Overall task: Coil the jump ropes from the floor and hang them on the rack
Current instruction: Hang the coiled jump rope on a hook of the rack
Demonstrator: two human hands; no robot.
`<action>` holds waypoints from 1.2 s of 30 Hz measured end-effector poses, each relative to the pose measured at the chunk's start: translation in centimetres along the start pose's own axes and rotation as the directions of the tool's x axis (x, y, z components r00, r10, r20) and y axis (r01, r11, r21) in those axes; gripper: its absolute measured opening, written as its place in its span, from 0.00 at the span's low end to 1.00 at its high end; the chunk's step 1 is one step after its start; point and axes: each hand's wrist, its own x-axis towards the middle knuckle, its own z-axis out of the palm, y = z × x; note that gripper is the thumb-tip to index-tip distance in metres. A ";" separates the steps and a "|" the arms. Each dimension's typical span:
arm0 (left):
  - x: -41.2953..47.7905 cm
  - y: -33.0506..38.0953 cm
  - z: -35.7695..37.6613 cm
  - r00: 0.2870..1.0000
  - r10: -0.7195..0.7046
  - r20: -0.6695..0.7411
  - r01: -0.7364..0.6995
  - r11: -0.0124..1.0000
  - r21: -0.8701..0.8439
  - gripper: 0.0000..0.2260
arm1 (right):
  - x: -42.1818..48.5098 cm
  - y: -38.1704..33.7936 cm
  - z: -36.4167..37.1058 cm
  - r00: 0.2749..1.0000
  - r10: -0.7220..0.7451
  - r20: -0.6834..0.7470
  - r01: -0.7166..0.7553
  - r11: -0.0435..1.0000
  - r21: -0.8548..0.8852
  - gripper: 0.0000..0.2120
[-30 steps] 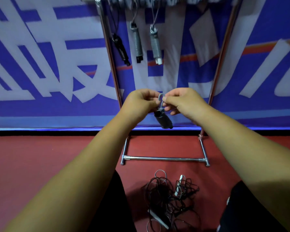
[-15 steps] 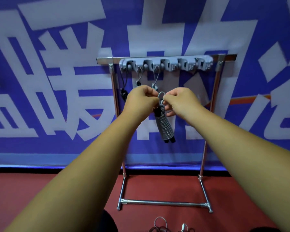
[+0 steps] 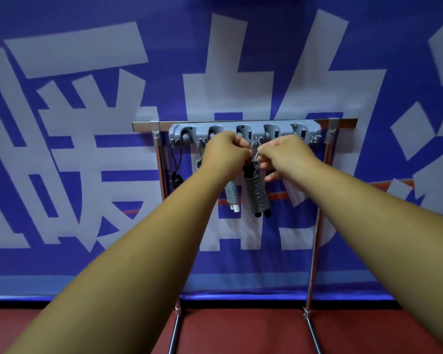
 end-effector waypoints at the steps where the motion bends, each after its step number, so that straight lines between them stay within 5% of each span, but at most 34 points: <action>1: 0.7 -0.1 0.5 1.000 -0.013 0.003 0.013 1.000 -0.017 0.08 | 0.8 0.1 -0.2 1.000 0.011 -0.014 -0.011 1.000 -0.004 0.09; 12: 6.5 -1.3 4.7 0.996 -0.033 -0.079 0.033 0.999 -0.001 0.08 | 8.1 1.4 -0.5 0.994 0.064 -0.091 -0.066 0.998 -0.018 0.08; 17: 6.9 -1.7 5.6 0.994 0.039 -0.104 -0.022 0.987 0.161 0.11 | 9.7 2.7 -0.2 0.990 0.101 -0.098 -0.104 0.994 -0.032 0.09; 36: 1.0 -1.4 3.7 0.994 0.106 -0.009 -0.102 0.974 0.202 0.06 | 4.7 4.7 -1.1 0.997 0.031 -0.073 -0.034 0.998 -0.044 0.09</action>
